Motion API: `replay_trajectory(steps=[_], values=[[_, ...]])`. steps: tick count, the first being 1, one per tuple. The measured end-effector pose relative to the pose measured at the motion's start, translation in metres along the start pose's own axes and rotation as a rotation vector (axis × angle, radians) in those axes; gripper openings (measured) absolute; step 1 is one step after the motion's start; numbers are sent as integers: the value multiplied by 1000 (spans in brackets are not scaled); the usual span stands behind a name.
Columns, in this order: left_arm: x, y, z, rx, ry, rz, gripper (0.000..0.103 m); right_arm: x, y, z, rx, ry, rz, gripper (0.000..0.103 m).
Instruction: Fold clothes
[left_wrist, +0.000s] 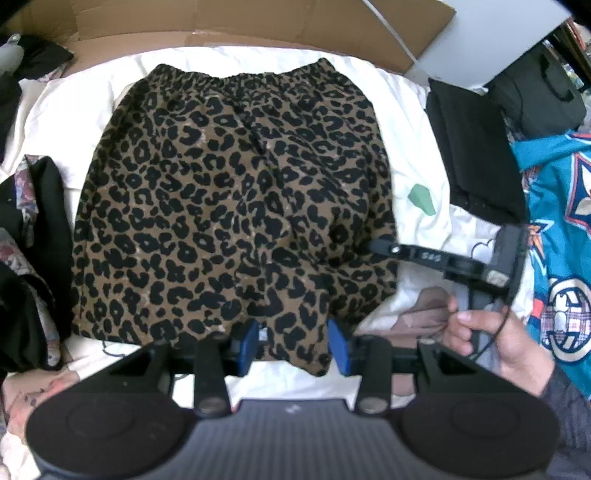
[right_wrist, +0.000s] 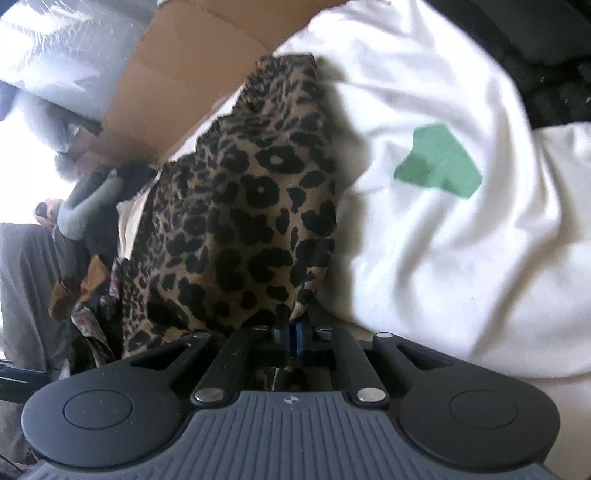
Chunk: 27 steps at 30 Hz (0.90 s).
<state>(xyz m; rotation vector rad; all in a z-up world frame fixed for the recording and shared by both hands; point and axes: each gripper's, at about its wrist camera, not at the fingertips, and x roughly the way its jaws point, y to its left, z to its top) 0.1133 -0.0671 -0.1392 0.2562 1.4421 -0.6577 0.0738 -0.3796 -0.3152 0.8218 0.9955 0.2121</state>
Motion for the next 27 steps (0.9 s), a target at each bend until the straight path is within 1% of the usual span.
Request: replay_trajectory(steps=[2,7,13,17,19,23,27], values=[[0,0,-1,2,0,1,44,-10,4,1,-2,-28,20,0],[-2,0,0,1,-9,-4,44,-30,14,4,86,-79,139,0],[-5,2,1,-4,-19,1,45,-47,33,15,64,-137,178,0],[-10,5,0,5,-24,4,45,-41,44,22,62,-139,204,0],[-14,7,2,6,-36,12,45,-37,50,25,42,-141,197,0],[-21,12,6,-9,-51,6,45,-37,64,31,-1,-149,202,0],[-22,15,5,-19,-43,-4,45,-49,76,37,-31,-192,207,0]])
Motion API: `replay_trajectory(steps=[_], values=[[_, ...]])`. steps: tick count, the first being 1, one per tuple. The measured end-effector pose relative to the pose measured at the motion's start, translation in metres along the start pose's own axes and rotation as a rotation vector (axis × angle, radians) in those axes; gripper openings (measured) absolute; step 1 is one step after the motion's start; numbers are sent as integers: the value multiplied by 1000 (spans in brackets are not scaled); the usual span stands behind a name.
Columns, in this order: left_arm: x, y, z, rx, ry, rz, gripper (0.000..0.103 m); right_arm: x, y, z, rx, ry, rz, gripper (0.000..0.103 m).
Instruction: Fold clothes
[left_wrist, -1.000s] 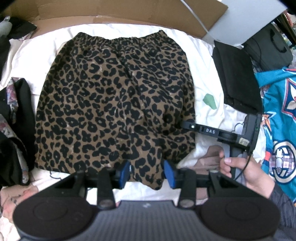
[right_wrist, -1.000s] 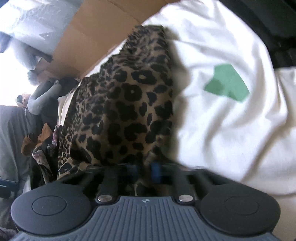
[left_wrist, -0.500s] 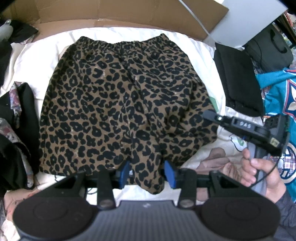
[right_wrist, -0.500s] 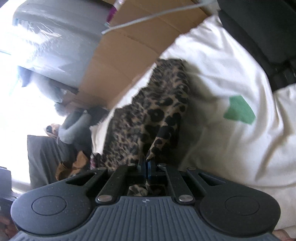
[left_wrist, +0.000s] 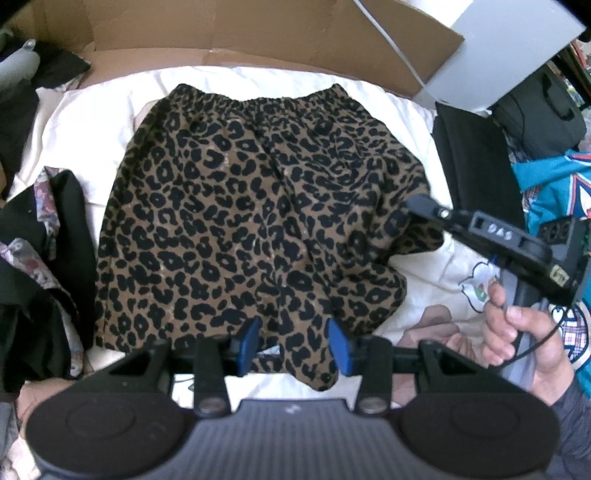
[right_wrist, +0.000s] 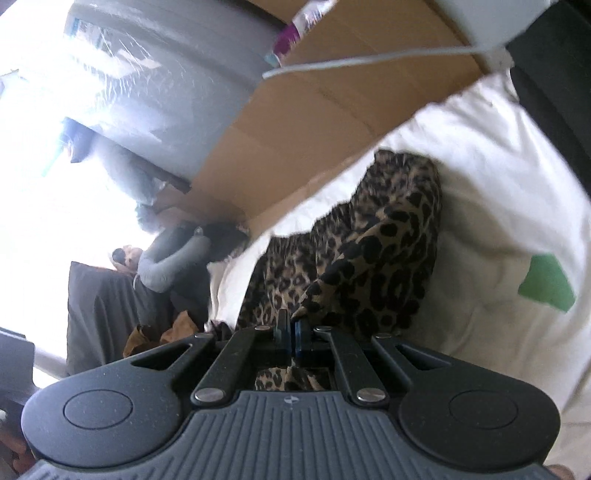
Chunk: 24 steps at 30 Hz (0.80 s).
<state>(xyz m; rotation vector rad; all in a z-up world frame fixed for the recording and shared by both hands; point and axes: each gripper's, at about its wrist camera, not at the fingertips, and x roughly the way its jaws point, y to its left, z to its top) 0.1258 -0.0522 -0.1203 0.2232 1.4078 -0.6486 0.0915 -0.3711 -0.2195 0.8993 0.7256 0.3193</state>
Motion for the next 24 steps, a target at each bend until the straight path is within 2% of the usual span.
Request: replay_trajectory(steps=[8,14,17,19,20,24], values=[[3,3,-1,4,3,1,45,-35,1,19,4,-86,-95,0],[3,8,-1,-11,-5,9,47,-39,25,23,-120,-76,-184,1],[4,8,-1,-9,-2,12,47,-26,27,16,-131,-30,-186,10],[4,6,-2,-5,1,13,47,-16,29,8,-142,10,-168,36],[5,6,-2,-3,3,13,47,-10,30,2,-157,26,-160,40],[6,5,-1,-1,8,13,47,11,26,-15,-181,101,-166,41]])
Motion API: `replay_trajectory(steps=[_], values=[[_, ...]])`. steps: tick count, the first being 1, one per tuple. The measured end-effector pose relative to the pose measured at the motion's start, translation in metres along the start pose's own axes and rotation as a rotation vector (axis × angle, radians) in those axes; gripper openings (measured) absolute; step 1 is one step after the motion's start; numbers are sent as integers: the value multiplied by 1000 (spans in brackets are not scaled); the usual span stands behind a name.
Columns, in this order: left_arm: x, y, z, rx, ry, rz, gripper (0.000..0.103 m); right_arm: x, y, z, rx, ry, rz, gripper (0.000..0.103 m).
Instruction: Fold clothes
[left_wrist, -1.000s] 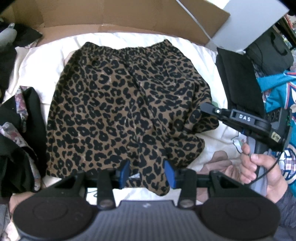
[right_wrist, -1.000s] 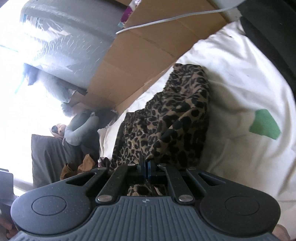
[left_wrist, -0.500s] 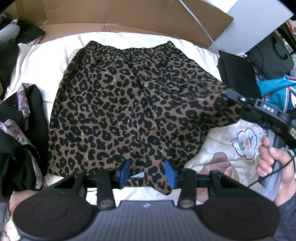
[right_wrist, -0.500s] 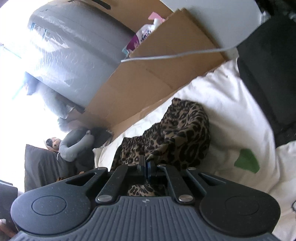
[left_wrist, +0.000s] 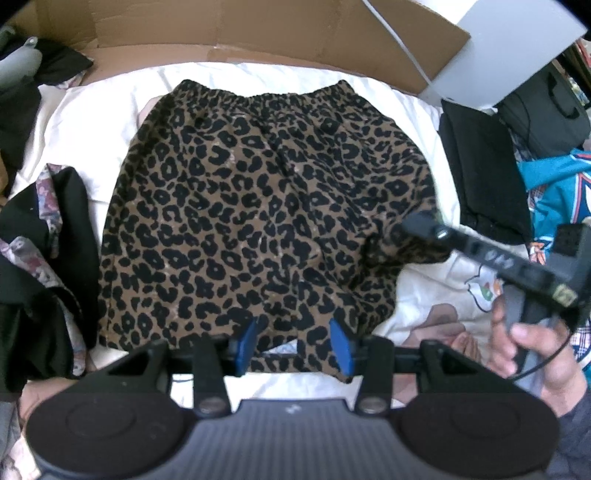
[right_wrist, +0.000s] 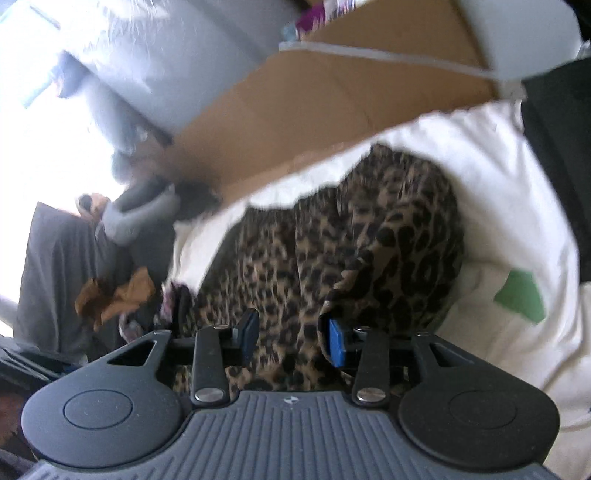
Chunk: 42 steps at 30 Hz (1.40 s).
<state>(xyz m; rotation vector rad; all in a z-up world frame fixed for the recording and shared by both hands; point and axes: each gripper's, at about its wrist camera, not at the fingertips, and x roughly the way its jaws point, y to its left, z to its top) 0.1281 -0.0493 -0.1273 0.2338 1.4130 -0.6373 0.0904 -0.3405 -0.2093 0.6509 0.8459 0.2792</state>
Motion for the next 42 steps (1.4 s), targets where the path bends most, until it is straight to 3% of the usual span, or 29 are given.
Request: replay_trajectory(steps=[4,7,24,30,36,38,42], values=[[1,2,0,1,3,4,47,16,-3,-12,-4,51,-14,42],[2,4,0,-4,8,9,47,21,-5,-21,9,90,-24,48],[10,-5,-2,37,28,19,48,29,0,-55,-1,213,158,53],[6,-8,-2,57,17,14,48,-8,-10,-40,5,100,227,52],[8,-3,-4,51,27,20,48,-44,-50,-28,116,-79,119,52],[8,-2,-5,48,29,21,48,-41,-62,-27,158,-93,56,51],[7,-1,-5,49,28,22,48,-25,-75,-28,202,-70,-12,34]])
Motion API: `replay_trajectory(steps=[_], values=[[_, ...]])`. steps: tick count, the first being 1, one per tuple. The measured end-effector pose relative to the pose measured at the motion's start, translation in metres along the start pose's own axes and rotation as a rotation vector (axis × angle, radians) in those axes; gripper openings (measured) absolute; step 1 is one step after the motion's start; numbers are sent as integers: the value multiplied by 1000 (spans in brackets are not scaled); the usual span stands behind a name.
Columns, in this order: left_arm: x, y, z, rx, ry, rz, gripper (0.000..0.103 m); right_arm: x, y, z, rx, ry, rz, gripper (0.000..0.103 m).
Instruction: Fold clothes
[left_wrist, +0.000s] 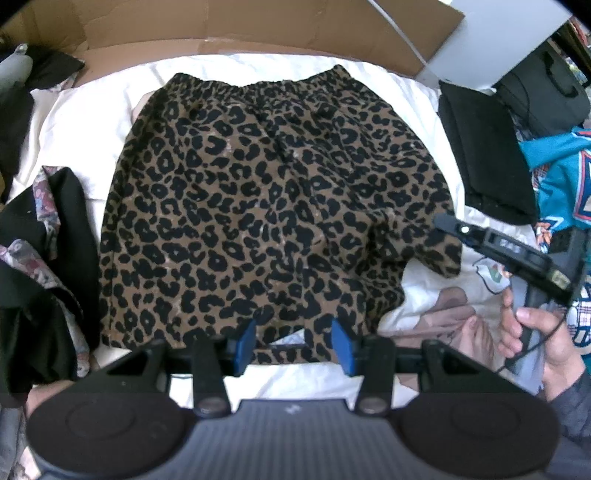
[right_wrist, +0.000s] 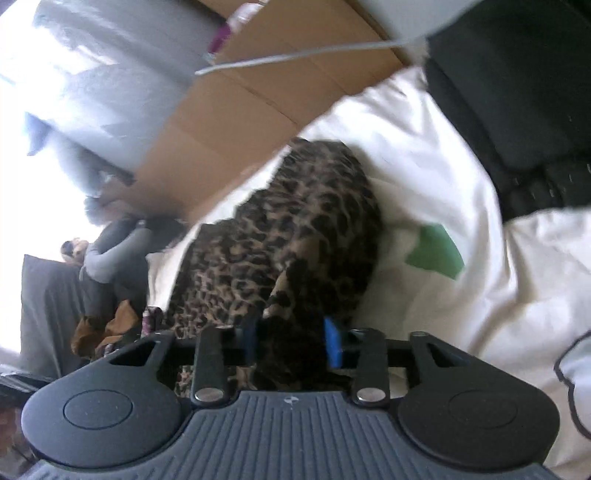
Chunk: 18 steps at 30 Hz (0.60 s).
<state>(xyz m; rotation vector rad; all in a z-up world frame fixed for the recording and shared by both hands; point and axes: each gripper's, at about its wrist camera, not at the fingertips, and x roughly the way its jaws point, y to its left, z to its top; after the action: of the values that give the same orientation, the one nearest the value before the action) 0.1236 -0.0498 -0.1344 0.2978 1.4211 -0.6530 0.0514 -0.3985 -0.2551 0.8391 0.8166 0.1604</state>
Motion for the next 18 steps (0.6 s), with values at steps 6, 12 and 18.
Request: replay_trajectory(steps=[6,12,18], values=[[0,-1,1,0,-2,-1,48,0,-4,-1,35,-48,-42,30],[3,-4,5,19,-8,9,48,3,0,1,8,27,-4,30],[-3,-5,17,-7,-53,18,48,24,35,-18,-126,170,103,31]])
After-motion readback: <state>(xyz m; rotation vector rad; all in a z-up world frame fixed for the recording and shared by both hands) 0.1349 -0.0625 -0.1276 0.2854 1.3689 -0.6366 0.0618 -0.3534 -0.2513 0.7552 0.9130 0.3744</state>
